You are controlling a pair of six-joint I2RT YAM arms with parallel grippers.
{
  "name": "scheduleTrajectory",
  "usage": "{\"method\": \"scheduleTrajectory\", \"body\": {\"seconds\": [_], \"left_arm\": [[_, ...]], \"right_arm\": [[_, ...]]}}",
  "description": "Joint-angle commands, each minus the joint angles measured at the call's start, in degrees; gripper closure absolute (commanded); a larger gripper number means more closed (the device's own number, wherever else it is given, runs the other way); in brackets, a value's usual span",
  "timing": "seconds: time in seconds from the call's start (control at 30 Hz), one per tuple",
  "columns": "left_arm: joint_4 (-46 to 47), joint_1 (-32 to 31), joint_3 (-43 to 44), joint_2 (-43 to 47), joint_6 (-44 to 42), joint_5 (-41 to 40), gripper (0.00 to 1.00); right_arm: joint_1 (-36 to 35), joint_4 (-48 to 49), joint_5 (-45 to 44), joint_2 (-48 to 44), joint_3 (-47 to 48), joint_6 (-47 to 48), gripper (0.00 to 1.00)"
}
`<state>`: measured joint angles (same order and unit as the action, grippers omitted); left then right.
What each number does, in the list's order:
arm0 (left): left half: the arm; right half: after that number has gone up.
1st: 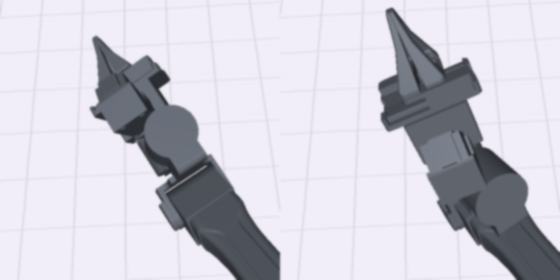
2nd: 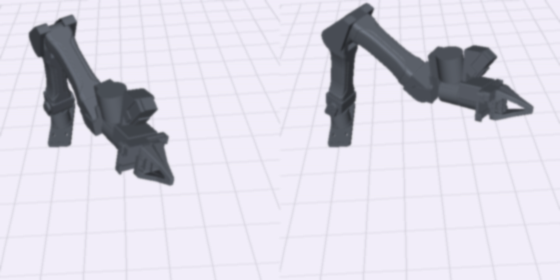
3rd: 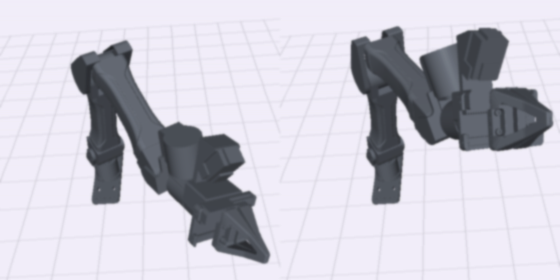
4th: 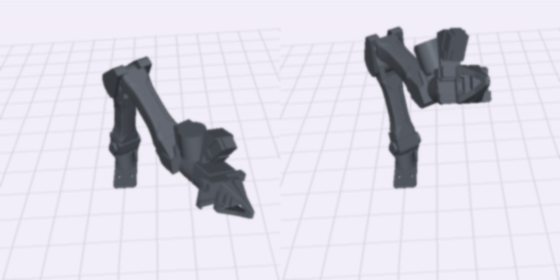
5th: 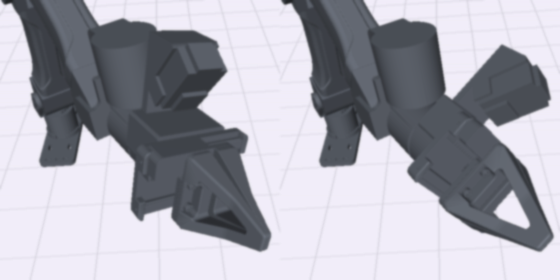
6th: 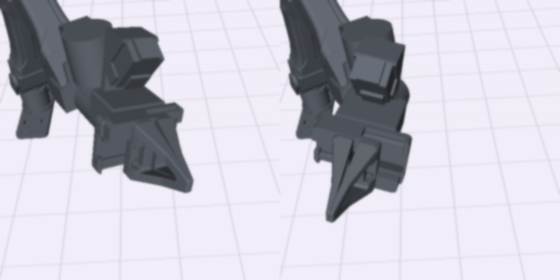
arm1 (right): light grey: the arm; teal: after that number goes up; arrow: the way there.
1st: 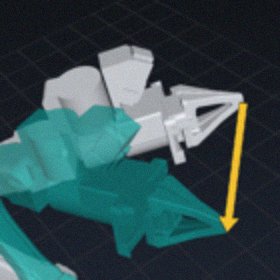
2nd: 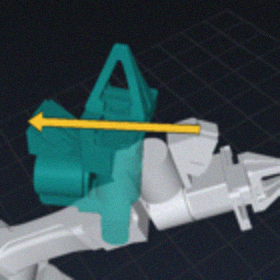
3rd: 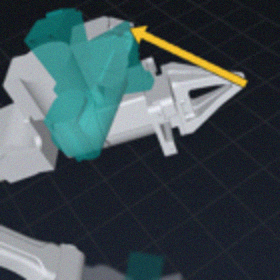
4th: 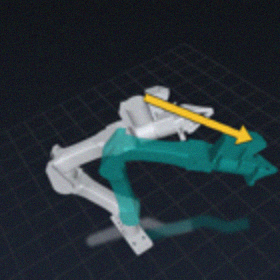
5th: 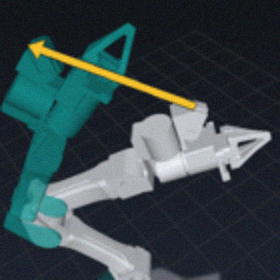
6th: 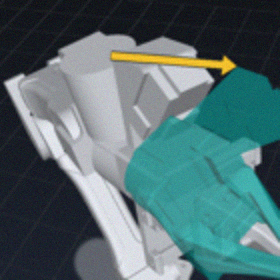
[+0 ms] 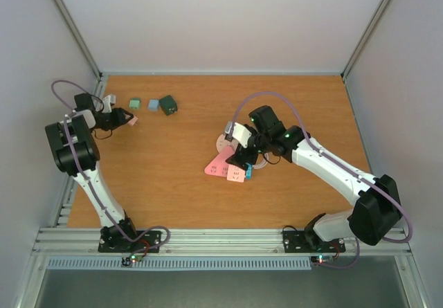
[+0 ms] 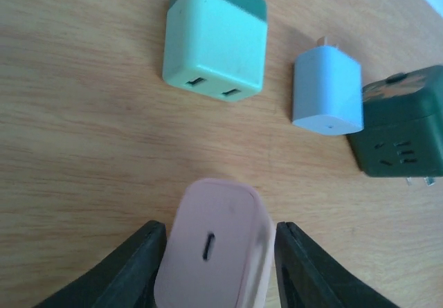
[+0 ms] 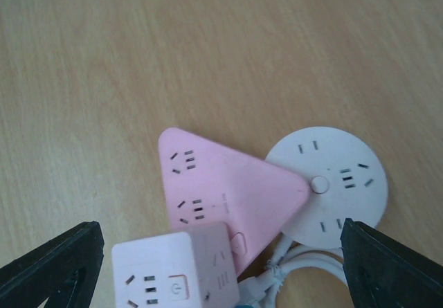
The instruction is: Pull the plug off the socket
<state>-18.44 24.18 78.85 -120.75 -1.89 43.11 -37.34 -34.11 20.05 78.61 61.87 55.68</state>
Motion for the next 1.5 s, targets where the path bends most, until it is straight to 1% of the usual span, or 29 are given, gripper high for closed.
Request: {"method": "scheduleTrajectory", "body": {"seconds": [0.0, 0.1, 0.2, 0.3, 0.33, 0.4, 0.53, 0.67, 0.77, 0.83, 0.9, 1.1, 1.33, 1.47], "left_arm": [[-4.2, 0.3, 2.6, -2.4, -1.6, -1.2, 0.52], [-4.4, 0.3, 2.0, -1.9, -2.1, -2.9, 0.40], [-4.5, 0.3, 1.1, -0.5, -2.8, -5.1, 0.25], [-4.0, 0.3, -0.4, 2.0, -4.2, -7.1, 0.15], [-3.7, 0.3, -1.3, 3.6, -5.1, -8.0, 0.09], [-2.9, 0.3, -2.8, 6.4, -6.3, -9.7, 0.01], [-1.7, 0.3, -6.0, 12.4, -9.2, -12.2, 0.00], [4.1, 0.3, -12.9, 21.2, -13.2, -13.0, 0.00], [5.0, 0.3, -16.0, 26.9, -16.8, -9.9, 0.00], [4.3, 0.1, -17.3, 30.0, -20.1, -6.9, 0.00], [2.6, -0.8, -17.6, 32.6, -23.2, -5.6, 0.00], [-5.6, -4.0, -17.2, 39.4, -32.8, -0.6, 0.00], [-14.0, -11.8, -17.3, 45.2, -44.3, 0.4, 0.00], [-18.2, -17.1, -18.3, 47.9, -50.2, 0.7, 0.00]], "right_arm": [[2.7, -3.5, 2.4, 1.1, 2.4, -4.4, 0.06], [4.1, -5.7, 2.1, 1.2, 3.3, -5.2, 0.07], [5.9, -9.0, 3.7, 1.3, 4.5, -6.9, 0.08], [7.5, -11.6, 4.8, 0.7, 4.2, -8.9, 0.08], [8.3, -12.1, 4.7, 0.5, 3.8, -9.9, 0.08], [9.8, -12.7, 4.9, -0.4, 2.9, -11.5, 0.08], [11.6, -13.5, 5.2, -1.7, 0.1, -14.8, 0.08], [11.7, -13.5, 7.6, -2.7, -3.1, -17.0, 0.09], [11.8, -12.7, 7.9, -3.8, -5.6, -14.6, 0.10], [11.8, -11.6, 7.6, -4.8, -7.6, -10.9, 0.10], [11.9, -10.1, 7.4, -6.2, -9.8, -6.1, 0.10], [12.3, -7.5, 6.6, -7.8, -13.4, 8.3, 0.08], [12.3, -3.6, 7.3, -7.6, -15.8, 25.8, 0.05], [12.3, -1.0, 7.6, -5.7, -16.0, 32.9, 0.04]]}}
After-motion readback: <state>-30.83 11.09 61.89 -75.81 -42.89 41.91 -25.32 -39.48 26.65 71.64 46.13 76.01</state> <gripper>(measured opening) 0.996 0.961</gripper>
